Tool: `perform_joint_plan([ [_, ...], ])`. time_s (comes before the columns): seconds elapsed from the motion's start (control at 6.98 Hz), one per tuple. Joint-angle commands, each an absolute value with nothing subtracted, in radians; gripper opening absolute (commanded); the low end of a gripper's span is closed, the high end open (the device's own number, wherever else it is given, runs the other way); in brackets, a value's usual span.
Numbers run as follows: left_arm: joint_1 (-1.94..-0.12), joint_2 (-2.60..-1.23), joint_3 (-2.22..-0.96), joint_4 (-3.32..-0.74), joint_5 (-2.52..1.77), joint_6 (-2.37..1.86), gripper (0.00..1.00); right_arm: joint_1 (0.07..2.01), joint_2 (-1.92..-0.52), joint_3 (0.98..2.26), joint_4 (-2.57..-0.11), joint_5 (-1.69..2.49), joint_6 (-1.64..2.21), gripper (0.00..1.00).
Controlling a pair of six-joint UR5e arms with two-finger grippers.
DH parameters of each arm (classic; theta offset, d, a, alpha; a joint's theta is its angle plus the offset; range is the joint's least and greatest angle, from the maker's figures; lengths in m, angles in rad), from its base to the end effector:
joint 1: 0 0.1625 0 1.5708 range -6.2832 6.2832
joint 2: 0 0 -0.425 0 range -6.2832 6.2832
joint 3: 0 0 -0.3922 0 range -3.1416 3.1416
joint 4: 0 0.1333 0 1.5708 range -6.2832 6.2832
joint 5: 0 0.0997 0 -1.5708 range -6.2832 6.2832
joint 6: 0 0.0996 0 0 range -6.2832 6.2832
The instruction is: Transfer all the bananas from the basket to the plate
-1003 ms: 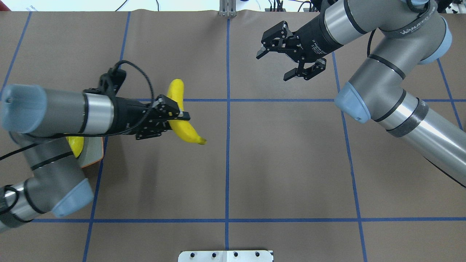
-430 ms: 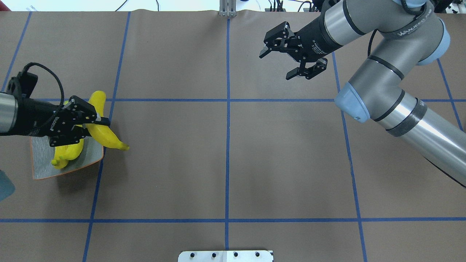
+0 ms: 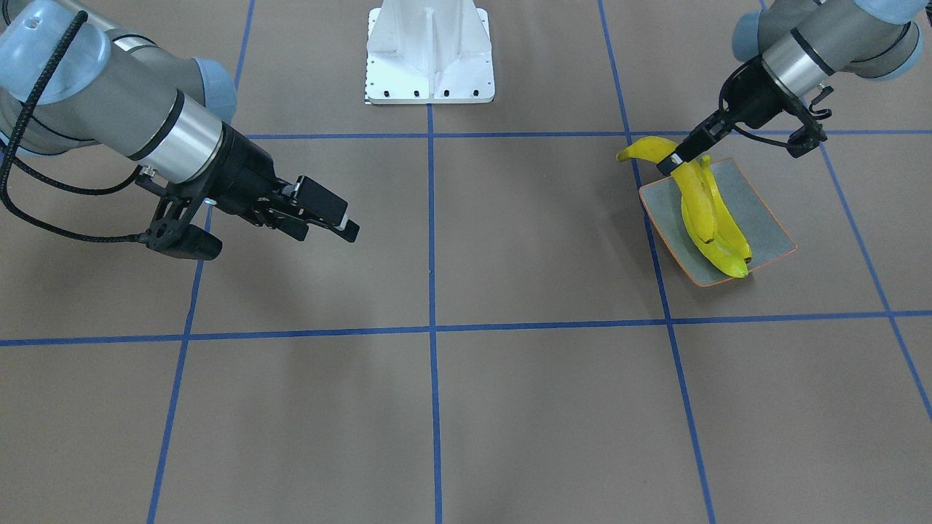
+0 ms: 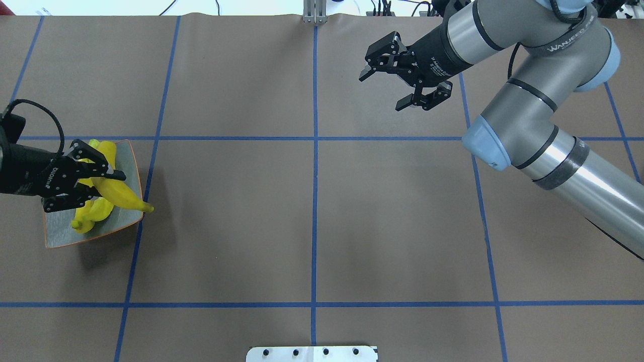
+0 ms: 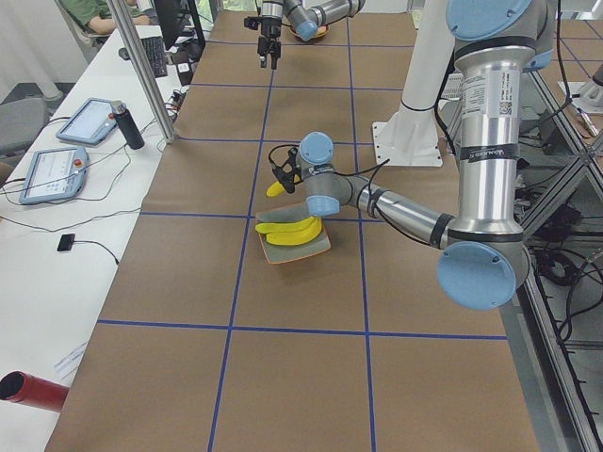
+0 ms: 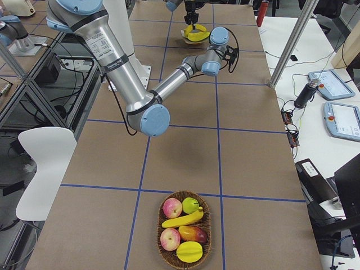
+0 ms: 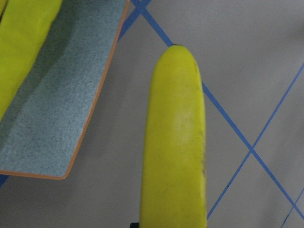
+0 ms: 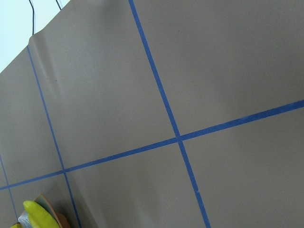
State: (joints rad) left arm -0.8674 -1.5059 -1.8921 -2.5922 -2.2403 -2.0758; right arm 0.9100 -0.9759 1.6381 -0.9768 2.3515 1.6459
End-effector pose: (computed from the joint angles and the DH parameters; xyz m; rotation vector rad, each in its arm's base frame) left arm 0.2400 -0.3935 0.4142 -0.3503 1.3344 -0.7294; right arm -0.3463 -0.5485 0.2004 -0.1329 -1.3507 0.3408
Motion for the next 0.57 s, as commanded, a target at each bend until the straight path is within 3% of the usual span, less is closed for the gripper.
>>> perform_joint_plan([
  [0.0, -0.873, -1.488, -1.858, -2.594, -2.238, -2.131, 0.00, 0.899, -0.977, 1.638, -0.976, 2.341, 1.646, 1.00],
  [0.43, -0.890, -1.502, -1.812, -2.592, -2.237, -2.138, 0.00, 0.888, -0.977, 1.640, -0.974, 2.332, 1.646, 1.00],
])
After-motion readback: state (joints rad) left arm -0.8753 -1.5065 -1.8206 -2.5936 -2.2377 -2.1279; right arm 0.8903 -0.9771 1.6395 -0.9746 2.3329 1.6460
